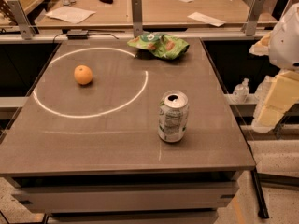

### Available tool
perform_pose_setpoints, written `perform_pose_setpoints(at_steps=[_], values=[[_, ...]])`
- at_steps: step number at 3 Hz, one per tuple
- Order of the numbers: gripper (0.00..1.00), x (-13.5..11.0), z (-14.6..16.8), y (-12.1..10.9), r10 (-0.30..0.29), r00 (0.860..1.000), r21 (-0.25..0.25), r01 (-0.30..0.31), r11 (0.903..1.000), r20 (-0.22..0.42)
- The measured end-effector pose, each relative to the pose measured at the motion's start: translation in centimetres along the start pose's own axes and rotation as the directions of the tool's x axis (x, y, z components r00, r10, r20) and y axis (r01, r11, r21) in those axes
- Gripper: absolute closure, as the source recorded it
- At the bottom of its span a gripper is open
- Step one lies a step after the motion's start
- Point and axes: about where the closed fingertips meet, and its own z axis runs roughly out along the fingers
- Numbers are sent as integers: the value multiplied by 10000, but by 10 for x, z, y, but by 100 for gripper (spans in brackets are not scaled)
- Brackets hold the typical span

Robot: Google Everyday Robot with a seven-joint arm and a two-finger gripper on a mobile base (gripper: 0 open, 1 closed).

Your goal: Move 7up can near orange

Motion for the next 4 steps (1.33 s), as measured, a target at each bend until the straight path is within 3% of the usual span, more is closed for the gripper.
perform_pose_setpoints(at_steps=[1, 2, 3, 4], values=[[0, 0, 0, 0, 0, 10000, 0, 0, 10000, 0], [0, 2, -2, -1, 389, 9975, -87, -385, 9992, 596], [0, 17, 0, -8, 943, 9744, -314, -898, 9955, 2043], [0, 31, 16, -8, 1222, 9182, -567, -1088, 9924, 3769]])
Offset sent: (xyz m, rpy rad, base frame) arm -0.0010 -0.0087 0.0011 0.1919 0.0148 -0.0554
